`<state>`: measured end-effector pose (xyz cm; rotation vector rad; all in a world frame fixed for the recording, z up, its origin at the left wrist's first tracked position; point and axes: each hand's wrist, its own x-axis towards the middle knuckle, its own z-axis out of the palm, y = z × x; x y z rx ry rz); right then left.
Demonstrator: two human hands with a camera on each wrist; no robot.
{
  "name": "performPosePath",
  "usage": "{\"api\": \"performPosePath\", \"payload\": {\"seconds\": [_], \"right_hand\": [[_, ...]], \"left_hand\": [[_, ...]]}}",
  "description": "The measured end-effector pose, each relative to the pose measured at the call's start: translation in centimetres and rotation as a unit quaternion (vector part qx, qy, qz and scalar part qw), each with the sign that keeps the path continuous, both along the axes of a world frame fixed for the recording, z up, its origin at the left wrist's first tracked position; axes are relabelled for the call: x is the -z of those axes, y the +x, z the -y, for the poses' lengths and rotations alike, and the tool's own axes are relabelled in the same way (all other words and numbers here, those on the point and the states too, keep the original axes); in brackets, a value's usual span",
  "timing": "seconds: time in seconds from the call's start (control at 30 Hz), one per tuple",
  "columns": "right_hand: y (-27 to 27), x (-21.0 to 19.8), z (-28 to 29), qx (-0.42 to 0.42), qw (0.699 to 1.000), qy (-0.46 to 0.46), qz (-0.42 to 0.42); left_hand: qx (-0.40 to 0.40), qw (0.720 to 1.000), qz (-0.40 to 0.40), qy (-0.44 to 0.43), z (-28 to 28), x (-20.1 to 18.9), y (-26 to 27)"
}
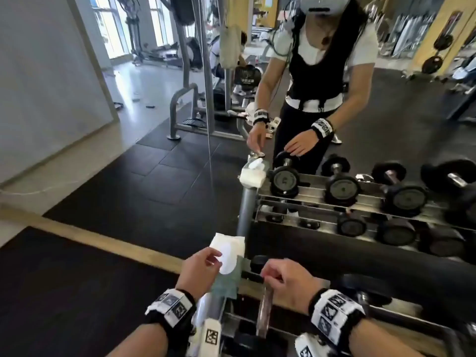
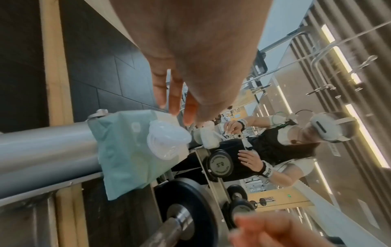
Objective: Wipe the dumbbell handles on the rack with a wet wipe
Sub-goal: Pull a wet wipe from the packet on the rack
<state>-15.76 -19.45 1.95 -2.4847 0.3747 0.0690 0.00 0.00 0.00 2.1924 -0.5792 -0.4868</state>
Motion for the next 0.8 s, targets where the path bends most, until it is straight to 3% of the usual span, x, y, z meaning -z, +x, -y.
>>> {"api": "performPosePath", "payload": {"seconds": [0.1,0.27,0.53,0.67,0.8], "right_hand": [[3.2,1.8,0.2,-0.044,0.988,-0.142,-0.034],[5.7,4.9,-1.0,-0.111,0.959,-0.237,-0.113],[6.9,6.0,-1.2,-0.102,0.964,-0.227,-0.094],[7.3,5.5,-1.2,-0.108,0.964,-0.227,-0.084],[8.8,5.0,-1.2,-0.102,0.962,-0.249,-0.047]], "left_hand": [[-0.018,0.999,0.039,0.009,1.5,2.4,0.8],[-0.036,0.999,0.028,0.022,2.9,5.0,0.7],[-0.050,0.996,0.021,-0.069,2.0,6.5,1.6],[-0.104,0.985,0.004,-0.136,0.3,6.4,2.0],[-0.128,0.984,0.017,-0.125,-1.2,7.0,2.6]]}}
